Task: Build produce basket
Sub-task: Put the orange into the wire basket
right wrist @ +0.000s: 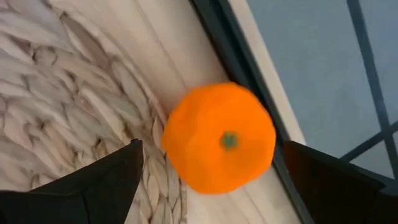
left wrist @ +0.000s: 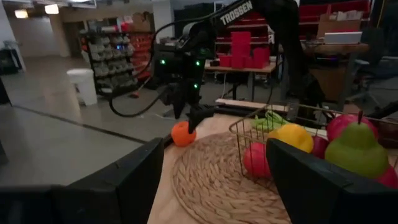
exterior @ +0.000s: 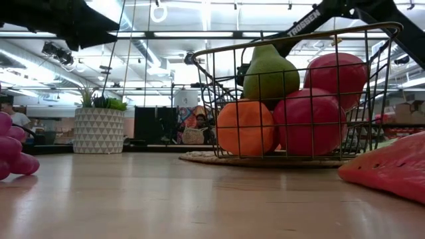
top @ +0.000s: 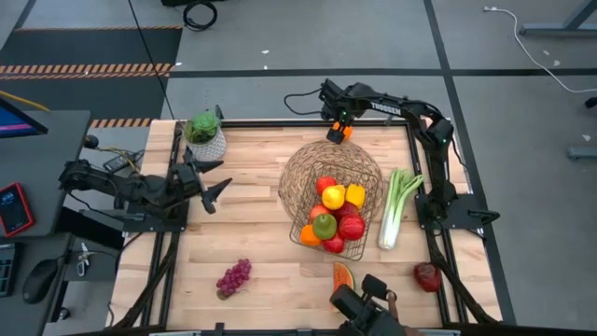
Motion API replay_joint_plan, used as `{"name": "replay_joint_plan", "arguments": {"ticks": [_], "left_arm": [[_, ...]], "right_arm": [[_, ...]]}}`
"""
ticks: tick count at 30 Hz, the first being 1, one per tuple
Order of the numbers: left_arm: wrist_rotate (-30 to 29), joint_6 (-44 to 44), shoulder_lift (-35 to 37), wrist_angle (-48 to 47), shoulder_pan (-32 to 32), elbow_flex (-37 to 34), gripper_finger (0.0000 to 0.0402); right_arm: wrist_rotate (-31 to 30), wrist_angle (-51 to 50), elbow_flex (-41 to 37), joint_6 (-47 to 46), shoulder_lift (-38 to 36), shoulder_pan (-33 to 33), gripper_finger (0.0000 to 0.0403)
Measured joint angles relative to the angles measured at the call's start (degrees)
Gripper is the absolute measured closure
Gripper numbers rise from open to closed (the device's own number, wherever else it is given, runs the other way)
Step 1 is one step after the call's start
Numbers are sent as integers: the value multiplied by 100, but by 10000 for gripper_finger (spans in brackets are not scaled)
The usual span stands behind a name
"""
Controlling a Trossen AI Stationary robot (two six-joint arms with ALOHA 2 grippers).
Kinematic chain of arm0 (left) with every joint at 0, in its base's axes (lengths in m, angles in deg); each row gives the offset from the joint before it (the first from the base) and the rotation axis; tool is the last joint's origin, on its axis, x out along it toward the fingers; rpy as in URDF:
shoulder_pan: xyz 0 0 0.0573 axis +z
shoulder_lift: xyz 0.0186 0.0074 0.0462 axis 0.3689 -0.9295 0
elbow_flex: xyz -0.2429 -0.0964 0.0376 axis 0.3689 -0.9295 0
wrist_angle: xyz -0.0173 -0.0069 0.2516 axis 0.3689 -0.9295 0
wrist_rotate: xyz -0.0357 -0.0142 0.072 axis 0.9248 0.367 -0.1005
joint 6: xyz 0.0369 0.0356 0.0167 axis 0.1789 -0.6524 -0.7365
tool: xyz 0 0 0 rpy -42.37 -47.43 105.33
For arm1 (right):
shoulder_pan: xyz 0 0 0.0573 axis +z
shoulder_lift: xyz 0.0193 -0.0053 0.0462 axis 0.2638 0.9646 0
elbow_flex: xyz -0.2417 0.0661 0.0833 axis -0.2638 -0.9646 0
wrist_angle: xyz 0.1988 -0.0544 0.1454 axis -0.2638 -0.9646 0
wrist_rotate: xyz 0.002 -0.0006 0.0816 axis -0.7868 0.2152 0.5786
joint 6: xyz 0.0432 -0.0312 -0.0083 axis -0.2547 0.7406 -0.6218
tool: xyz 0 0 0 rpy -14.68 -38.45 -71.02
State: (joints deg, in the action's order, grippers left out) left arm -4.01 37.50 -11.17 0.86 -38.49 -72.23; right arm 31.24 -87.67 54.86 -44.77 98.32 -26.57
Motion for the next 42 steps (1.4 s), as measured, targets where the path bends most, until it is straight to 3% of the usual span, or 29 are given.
{"name": "replay_joint_plan", "arguments": {"ticks": [9, 27, 42], "left_arm": [[-13, 851, -9, -761, -4, -2, 114], [-153, 1146, 101, -782, -4, -4, 114], [-151, 1143, 101, -783, -4, -4, 114]], "right_arm": [[16, 95, -9, 70, 253, -44, 13], [14, -126, -83, 119, 426, -72, 20], [-10, -219, -86, 169, 407, -63, 51]]}}
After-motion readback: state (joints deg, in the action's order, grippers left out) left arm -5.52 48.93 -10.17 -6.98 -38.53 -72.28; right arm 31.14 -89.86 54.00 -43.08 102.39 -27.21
